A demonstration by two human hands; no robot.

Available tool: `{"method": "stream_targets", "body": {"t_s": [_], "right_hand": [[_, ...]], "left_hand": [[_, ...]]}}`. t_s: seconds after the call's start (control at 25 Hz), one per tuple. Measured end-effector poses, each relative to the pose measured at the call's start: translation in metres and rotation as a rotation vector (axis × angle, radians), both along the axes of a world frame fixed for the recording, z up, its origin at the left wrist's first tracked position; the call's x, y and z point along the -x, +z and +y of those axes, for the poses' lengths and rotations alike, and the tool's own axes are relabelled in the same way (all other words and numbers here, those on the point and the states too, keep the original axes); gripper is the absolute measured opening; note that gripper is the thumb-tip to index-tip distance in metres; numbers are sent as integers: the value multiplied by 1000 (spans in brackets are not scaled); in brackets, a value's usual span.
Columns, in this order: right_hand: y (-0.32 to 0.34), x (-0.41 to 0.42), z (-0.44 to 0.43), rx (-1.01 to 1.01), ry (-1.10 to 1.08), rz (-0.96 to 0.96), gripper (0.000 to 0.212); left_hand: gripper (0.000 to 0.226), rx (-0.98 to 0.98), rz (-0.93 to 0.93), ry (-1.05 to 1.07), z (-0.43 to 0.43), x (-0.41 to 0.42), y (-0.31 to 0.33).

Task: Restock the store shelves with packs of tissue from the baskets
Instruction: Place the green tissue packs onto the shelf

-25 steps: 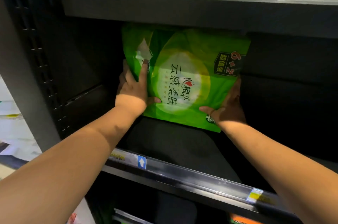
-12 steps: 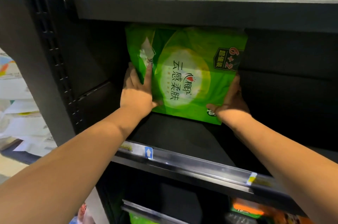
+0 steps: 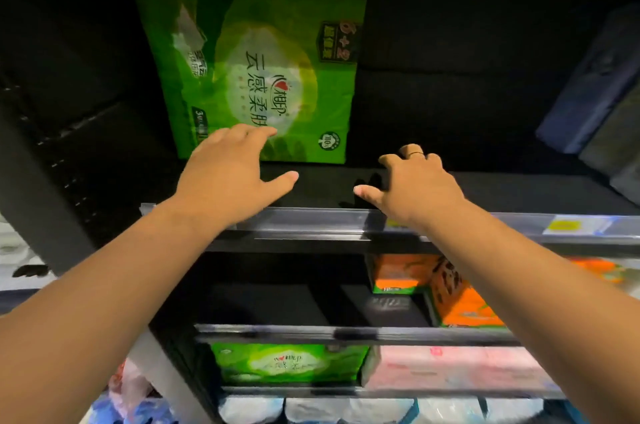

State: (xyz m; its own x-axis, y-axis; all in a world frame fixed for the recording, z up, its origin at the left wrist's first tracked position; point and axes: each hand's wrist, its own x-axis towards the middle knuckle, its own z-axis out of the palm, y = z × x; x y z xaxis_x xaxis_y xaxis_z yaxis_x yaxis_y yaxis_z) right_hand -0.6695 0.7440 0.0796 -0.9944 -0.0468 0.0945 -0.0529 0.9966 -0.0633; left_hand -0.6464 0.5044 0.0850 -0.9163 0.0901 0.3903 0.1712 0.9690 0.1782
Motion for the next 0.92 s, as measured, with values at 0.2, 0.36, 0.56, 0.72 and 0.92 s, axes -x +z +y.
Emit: {"method": "stream_targets", "body": {"t_s": [0.2,0.36,0.56,0.72,0.92], "right_hand": [[0,-70,49,-105,-67,136,72],[-20,-135,112,-62,-172,212,69],[-66,-223,218,-8,-304,169,69],[-93,-298,314,-14,-458,82,72],[-124,-375,409,-23,-620,64,72]], "left_hand": [[72,16,104,-196,68,-42,-10],[71,-38,126,-366,138,-77,-27],[73,-23,45,-517,254,-123,-59],[72,-14,-77,-652,366,-172,-91],[74,-6,-155,-822,485,-216,-126]]}}
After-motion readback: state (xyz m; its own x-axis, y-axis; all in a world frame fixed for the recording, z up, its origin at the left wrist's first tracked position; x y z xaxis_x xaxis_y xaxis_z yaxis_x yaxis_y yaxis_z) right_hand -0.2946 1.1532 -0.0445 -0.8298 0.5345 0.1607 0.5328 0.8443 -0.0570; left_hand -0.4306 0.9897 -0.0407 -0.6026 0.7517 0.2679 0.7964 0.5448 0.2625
